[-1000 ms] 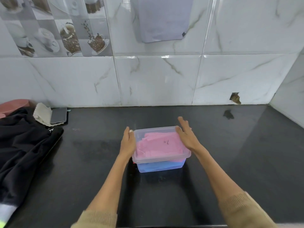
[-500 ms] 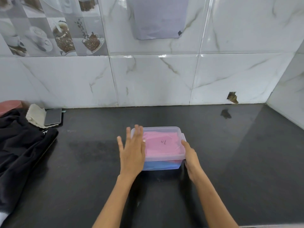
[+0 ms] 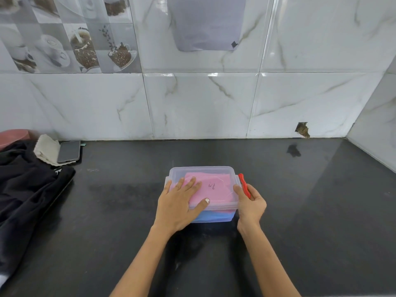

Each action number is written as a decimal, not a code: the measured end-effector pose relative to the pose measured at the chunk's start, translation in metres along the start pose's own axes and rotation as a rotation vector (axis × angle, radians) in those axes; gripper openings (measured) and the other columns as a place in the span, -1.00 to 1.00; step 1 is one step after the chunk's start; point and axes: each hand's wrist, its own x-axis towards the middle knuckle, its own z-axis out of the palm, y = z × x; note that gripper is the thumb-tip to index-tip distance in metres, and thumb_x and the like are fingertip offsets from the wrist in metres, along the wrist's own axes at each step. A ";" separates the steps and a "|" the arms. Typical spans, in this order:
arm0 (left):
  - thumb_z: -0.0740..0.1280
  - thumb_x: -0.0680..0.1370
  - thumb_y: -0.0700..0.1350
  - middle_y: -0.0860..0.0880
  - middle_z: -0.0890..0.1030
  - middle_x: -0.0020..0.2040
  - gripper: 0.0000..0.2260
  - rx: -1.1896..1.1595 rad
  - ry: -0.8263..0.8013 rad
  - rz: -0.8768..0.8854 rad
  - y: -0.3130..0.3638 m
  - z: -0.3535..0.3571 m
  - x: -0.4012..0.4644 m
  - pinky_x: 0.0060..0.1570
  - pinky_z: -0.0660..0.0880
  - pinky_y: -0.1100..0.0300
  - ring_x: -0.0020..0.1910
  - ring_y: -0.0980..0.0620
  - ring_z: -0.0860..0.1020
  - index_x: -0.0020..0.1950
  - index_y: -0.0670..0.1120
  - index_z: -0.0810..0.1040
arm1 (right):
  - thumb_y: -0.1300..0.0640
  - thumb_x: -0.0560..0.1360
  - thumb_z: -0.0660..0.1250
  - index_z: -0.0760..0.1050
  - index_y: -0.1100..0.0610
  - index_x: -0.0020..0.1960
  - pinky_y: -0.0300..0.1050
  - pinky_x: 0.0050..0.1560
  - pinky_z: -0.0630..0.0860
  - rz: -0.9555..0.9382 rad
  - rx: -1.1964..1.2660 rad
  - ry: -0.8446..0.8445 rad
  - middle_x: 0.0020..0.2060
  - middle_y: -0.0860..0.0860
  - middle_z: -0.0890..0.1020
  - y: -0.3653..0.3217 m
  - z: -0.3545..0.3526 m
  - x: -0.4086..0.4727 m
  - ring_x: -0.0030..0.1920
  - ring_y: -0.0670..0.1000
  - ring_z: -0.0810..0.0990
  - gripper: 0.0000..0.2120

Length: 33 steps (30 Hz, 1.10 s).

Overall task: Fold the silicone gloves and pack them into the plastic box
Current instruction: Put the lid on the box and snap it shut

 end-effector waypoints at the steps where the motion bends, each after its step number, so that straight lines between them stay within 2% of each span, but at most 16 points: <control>1: -0.06 0.49 0.40 0.21 0.22 0.51 -0.39 -0.005 0.007 -0.003 0.000 0.001 0.000 0.51 -0.07 0.01 0.53 0.11 0.14 0.48 0.19 0.23 | 0.23 0.43 0.45 0.51 0.20 0.25 0.02 0.06 0.61 -0.045 -0.028 -0.007 0.04 0.06 0.64 0.001 0.002 -0.003 0.02 0.07 0.63 -0.60; 5: -0.09 0.42 0.47 0.21 0.25 0.50 -0.31 0.001 0.036 -0.008 0.000 0.002 -0.001 0.51 -0.05 0.02 0.52 0.11 0.16 0.46 0.20 0.27 | 0.16 0.50 0.37 0.42 0.19 0.35 0.05 0.18 0.54 -0.142 -0.174 -0.001 0.20 0.08 0.57 0.003 0.005 -0.007 0.20 0.10 0.55 -0.56; 9: -0.08 0.39 0.49 0.22 0.27 0.49 -0.28 -0.022 0.051 -0.018 0.001 0.002 -0.001 0.51 -0.04 0.01 0.52 0.12 0.18 0.45 0.20 0.29 | 0.10 0.53 0.32 0.43 0.18 0.36 0.16 0.19 0.55 -0.227 -0.344 -0.059 0.24 0.12 0.57 0.000 0.002 -0.005 0.21 0.13 0.56 -0.58; 15: -0.06 0.39 0.48 0.22 0.28 0.49 -0.30 -0.031 0.061 -0.034 0.001 0.002 -0.001 0.51 -0.01 0.01 0.51 0.13 0.19 0.44 0.20 0.30 | 0.13 0.55 0.29 0.40 0.20 0.38 0.15 0.26 0.49 -0.271 -0.416 -0.042 0.29 0.12 0.54 -0.005 0.005 -0.008 0.27 0.15 0.53 -0.58; 17: -0.06 0.39 0.48 0.22 0.28 0.49 -0.30 -0.028 0.066 -0.032 0.001 0.003 -0.002 0.51 -0.01 0.01 0.51 0.13 0.19 0.44 0.20 0.30 | 0.14 0.56 0.27 0.45 0.21 0.34 0.12 0.23 0.52 -0.296 -0.431 -0.035 0.22 0.12 0.59 -0.005 0.005 -0.009 0.19 0.11 0.58 -0.63; 18: -0.06 0.39 0.49 0.22 0.28 0.48 -0.30 -0.030 0.070 -0.031 0.002 0.003 -0.002 0.51 -0.01 0.02 0.51 0.13 0.19 0.44 0.20 0.30 | 0.15 0.57 0.26 0.50 0.23 0.28 0.08 0.19 0.56 -0.337 -0.446 -0.040 0.11 0.11 0.64 -0.004 0.005 -0.010 0.06 0.04 0.63 -0.68; 19: -0.05 0.40 0.49 0.23 0.28 0.49 -0.30 -0.034 0.071 -0.030 0.002 0.002 -0.002 0.51 -0.01 0.02 0.51 0.13 0.18 0.44 0.20 0.30 | 0.17 0.58 0.24 0.56 0.24 0.20 -0.02 0.13 0.60 -0.388 -0.459 -0.040 -0.03 0.07 0.67 -0.004 0.005 -0.012 -0.09 -0.04 0.63 -0.74; 20: -0.04 0.40 0.48 0.22 0.28 0.49 -0.31 -0.037 0.070 -0.029 0.002 0.002 -0.001 0.51 -0.01 0.02 0.51 0.13 0.18 0.44 0.20 0.31 | 0.20 0.58 0.24 0.60 0.24 0.13 -0.16 0.10 0.60 -0.433 -0.471 -0.029 -0.11 0.03 0.67 -0.003 0.006 -0.013 -0.16 -0.08 0.63 -0.77; 21: -0.03 0.40 0.48 0.22 0.27 0.49 -0.31 -0.042 0.069 -0.029 0.002 0.002 -0.002 0.51 0.00 0.02 0.52 0.13 0.18 0.44 0.20 0.31 | 0.24 0.58 0.23 0.62 0.25 0.07 -0.27 0.12 0.55 -0.453 -0.487 -0.020 -0.06 0.06 0.68 -0.002 0.007 -0.013 -0.08 -0.06 0.65 -0.79; 22: -0.02 0.41 0.48 0.22 0.27 0.49 -0.32 -0.045 0.069 -0.029 0.002 0.002 -0.002 0.51 0.00 0.02 0.52 0.13 0.18 0.44 0.20 0.31 | 0.28 0.57 0.22 0.63 0.25 0.06 -0.25 0.22 0.49 -0.450 -0.514 -0.019 0.10 0.12 0.66 0.000 0.008 -0.012 0.10 0.05 0.64 -0.79; 24: -0.02 0.41 0.47 0.22 0.27 0.49 -0.32 -0.044 0.066 -0.030 0.002 0.002 -0.002 0.51 0.01 0.02 0.52 0.13 0.18 0.44 0.20 0.30 | 0.35 0.57 0.18 0.60 0.22 0.12 -0.06 0.40 0.33 -0.468 -0.639 -0.016 0.32 0.12 0.50 0.002 0.012 -0.011 0.40 0.14 0.40 -0.74; 27: -0.03 0.41 0.47 0.22 0.27 0.49 -0.32 -0.037 0.055 -0.032 0.001 0.003 -0.002 0.51 0.01 0.01 0.52 0.13 0.17 0.45 0.20 0.29 | 0.35 0.57 0.15 0.53 0.10 0.25 -0.02 0.45 0.22 -0.681 -0.971 -0.010 0.43 0.04 0.38 -0.002 0.018 -0.013 0.51 0.11 0.18 -0.65; 28: -0.02 0.42 0.46 0.22 0.27 0.49 -0.33 -0.039 0.060 -0.031 0.001 0.003 -0.001 0.51 0.01 0.02 0.52 0.13 0.17 0.45 0.20 0.30 | 0.31 0.58 0.16 0.47 0.09 0.32 -0.02 0.46 0.20 -0.785 -1.044 -0.051 0.45 0.04 0.36 -0.004 0.021 -0.015 0.52 0.11 0.17 -0.65; 30: 0.01 0.46 0.40 0.21 0.29 0.48 -0.39 -0.050 0.088 -0.020 0.001 0.003 0.000 0.51 0.02 0.03 0.51 0.12 0.19 0.44 0.18 0.32 | 0.13 0.61 0.12 0.30 0.08 0.42 -0.02 0.43 0.25 -0.906 -1.153 -0.237 0.47 0.04 0.32 -0.006 0.028 -0.018 0.51 0.10 0.18 -0.62; 33: -0.01 0.49 0.28 0.18 0.34 0.46 -0.45 -0.107 0.150 0.028 0.000 0.003 -0.003 0.50 0.03 0.06 0.50 0.09 0.24 0.40 0.14 0.41 | -0.04 0.63 -0.06 0.17 0.08 0.50 -0.04 0.47 0.15 -0.909 -1.421 -0.531 0.51 -0.02 0.24 0.000 0.032 -0.017 0.51 0.02 0.17 -0.53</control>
